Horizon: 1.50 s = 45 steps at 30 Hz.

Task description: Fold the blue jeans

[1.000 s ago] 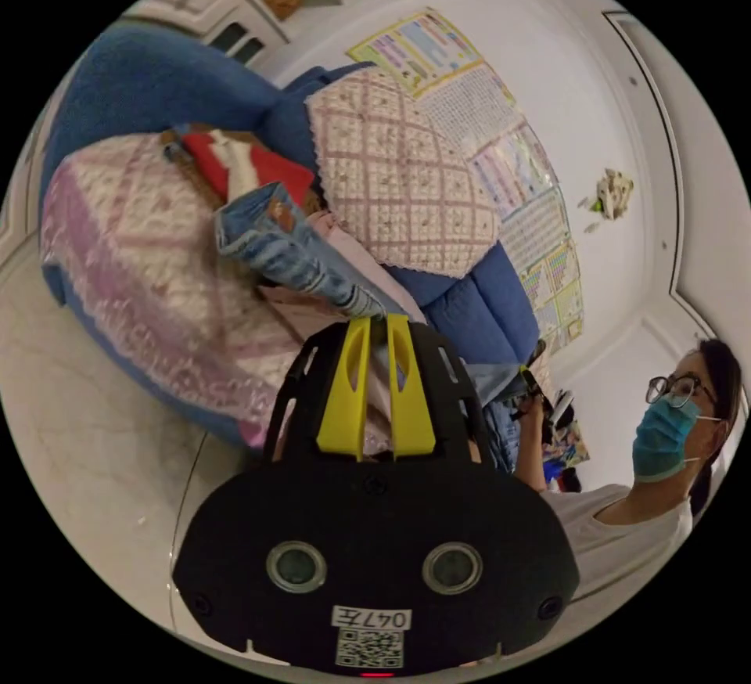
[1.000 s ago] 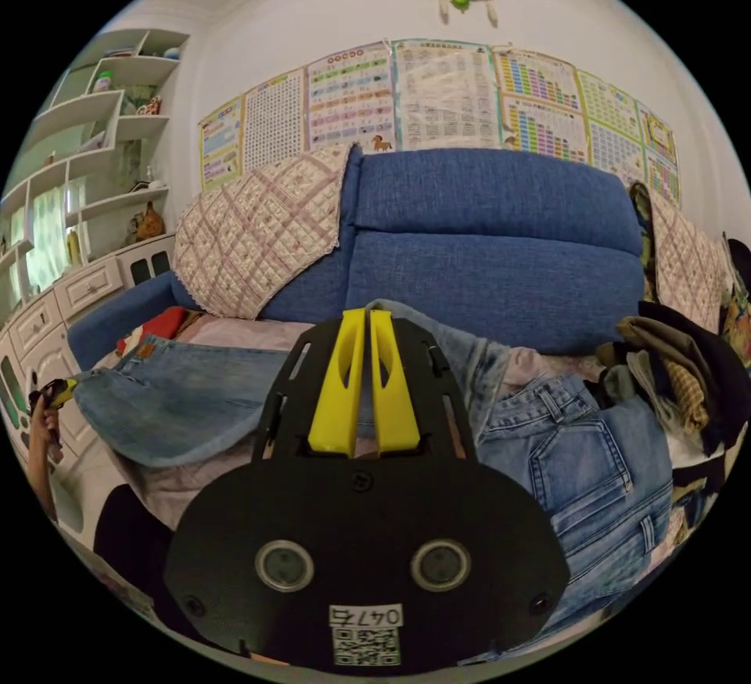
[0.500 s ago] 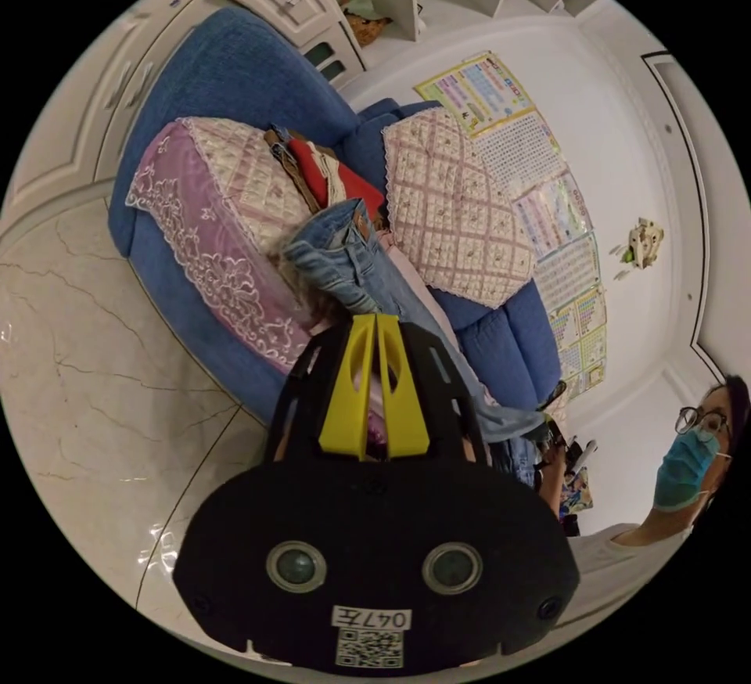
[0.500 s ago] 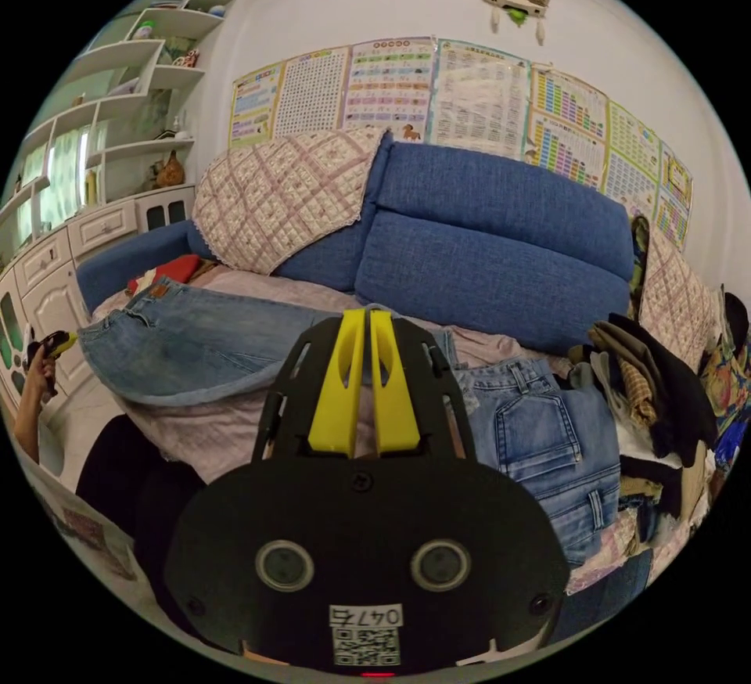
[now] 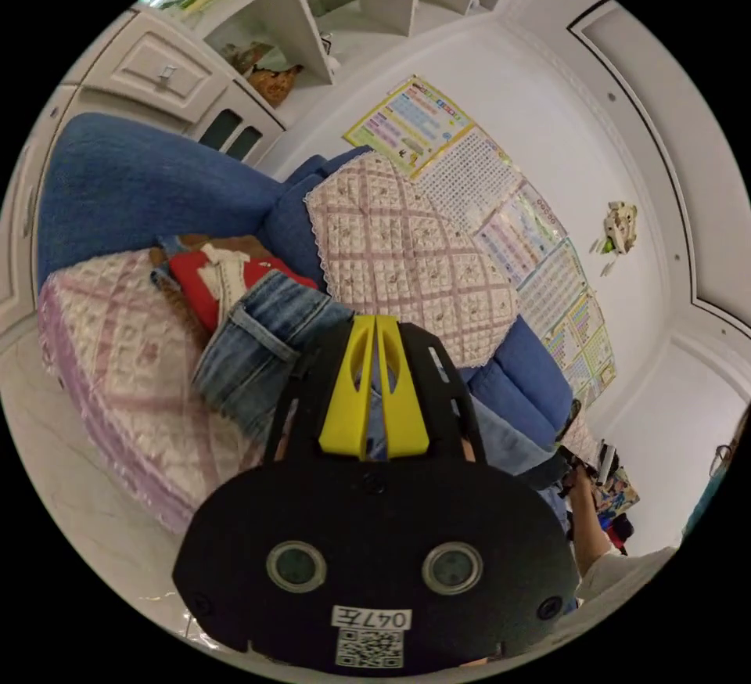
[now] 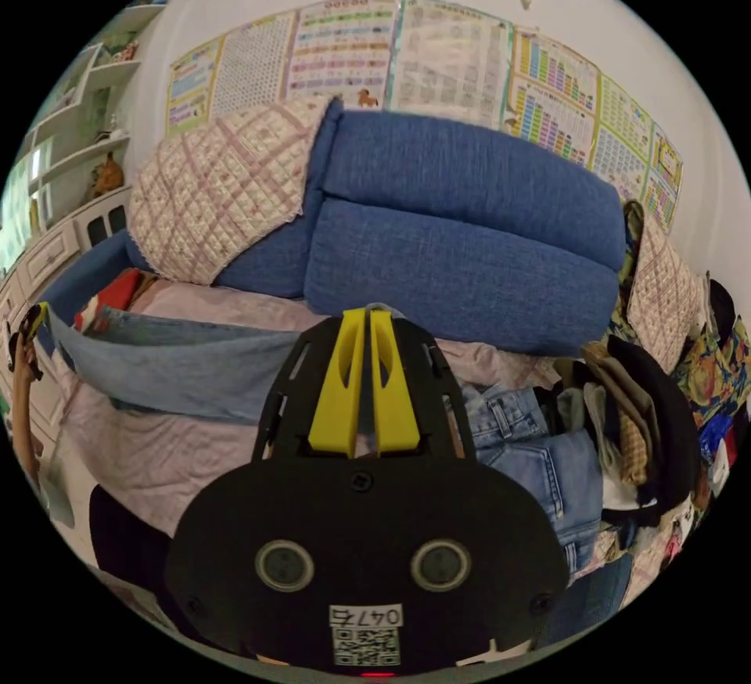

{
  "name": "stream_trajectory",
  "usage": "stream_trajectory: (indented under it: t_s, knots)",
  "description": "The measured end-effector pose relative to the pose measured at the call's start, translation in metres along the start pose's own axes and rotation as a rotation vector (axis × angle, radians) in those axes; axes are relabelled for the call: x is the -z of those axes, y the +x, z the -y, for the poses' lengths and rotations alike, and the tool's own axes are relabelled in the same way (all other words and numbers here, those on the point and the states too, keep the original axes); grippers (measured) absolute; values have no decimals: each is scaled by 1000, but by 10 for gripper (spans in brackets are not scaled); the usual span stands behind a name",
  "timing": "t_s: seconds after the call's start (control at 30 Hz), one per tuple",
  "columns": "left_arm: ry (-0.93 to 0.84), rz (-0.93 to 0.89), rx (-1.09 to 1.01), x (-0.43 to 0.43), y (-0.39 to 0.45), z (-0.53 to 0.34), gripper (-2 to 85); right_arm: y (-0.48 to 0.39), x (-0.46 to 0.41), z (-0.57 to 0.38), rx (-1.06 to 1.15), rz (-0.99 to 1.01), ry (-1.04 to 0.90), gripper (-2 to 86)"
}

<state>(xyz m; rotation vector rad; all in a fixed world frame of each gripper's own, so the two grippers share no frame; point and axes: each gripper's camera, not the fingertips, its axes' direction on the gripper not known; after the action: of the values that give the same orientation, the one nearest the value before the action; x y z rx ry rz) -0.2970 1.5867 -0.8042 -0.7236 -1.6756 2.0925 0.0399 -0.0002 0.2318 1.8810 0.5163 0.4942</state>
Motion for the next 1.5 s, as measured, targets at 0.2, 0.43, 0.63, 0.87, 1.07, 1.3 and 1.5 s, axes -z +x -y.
stream_trajectory:
  t_s: [0.2,0.43,0.63,0.87,1.07,1.3,1.5]
  knots:
    - [-94,201,-16,-150,34,44,-10,-7,-118,82,-55,-42,-184,-2]
    - [-229,315,36,-232,29,36,-9,-21,-234,123,-138,-78,-350,13]
    - [-183,337,-93,-161,69,47,4,-31,-212,136,-68,-29,-231,79]
    - [-298,296,95,-109,33,36,123,-60,-160,129,90,318,-263,67]
    - [-215,267,207,-98,21,17,120,-86,-134,89,147,453,-288,63]
    - [-179,278,315,-108,9,16,132,-97,-138,69,148,487,-338,52]
    - [-255,316,345,-143,-10,15,81,-104,-153,60,95,549,-368,31]
